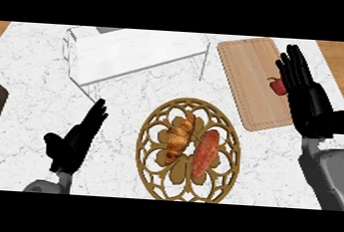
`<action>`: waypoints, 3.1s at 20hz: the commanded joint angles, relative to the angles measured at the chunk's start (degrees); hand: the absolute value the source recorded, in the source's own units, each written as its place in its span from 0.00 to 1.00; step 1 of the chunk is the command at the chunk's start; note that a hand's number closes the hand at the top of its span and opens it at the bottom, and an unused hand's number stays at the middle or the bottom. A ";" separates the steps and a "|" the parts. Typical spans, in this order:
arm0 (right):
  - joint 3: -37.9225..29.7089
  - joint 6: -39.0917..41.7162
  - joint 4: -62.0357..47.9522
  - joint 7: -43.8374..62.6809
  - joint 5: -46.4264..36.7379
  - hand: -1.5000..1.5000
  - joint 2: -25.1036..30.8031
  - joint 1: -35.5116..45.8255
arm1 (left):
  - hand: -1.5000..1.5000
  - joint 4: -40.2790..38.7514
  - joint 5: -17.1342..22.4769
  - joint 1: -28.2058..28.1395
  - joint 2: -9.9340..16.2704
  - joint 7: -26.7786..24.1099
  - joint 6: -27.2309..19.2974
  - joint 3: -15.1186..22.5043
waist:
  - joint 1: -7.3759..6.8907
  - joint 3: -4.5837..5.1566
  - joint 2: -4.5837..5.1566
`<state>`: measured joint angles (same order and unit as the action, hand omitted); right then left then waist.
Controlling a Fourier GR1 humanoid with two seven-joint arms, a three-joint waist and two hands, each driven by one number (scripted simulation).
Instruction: Pick the croissant from the placemat and place it in the tiered shelf
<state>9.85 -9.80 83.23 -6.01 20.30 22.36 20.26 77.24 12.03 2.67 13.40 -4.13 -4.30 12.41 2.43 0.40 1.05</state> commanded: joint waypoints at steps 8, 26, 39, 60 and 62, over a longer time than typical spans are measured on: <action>2.90 -32.18 -7.70 11.84 -14.81 0.00 -14.86 3.70 | 0.50 6.14 -2.37 6.41 3.03 3.29 -9.70 -8.20 | -3.47 -0.30 -1.32; 28.10 -7.36 13.03 52.56 -31.49 0.00 1.89 13.76 | 0.50 16.66 -3.71 -0.07 4.11 9.68 -11.08 -8.69 | -2.25 0.07 -2.24; 36.04 7.99 -2.06 82.90 -40.20 0.00 -12.63 31.94 | 0.50 17.84 -4.77 3.95 2.95 12.96 -12.11 -8.21 | -3.10 -0.30 -1.19; 35.76 12.43 -11.89 80.71 -50.45 0.00 -16.95 22.48 | 0.50 17.04 -5.44 3.49 2.21 12.17 -10.50 -9.94 | -2.30 -0.38 -1.09; 35.89 13.85 -7.67 83.91 -51.11 0.00 -16.91 20.18 | 0.50 19.77 -5.91 3.74 3.43 15.74 -11.29 -10.59 | -2.02 -0.40 -1.34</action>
<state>45.67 2.39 73.17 67.27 -28.83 6.53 43.36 95.76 6.23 5.55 16.29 9.37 -15.52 2.52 0.16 0.03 -0.19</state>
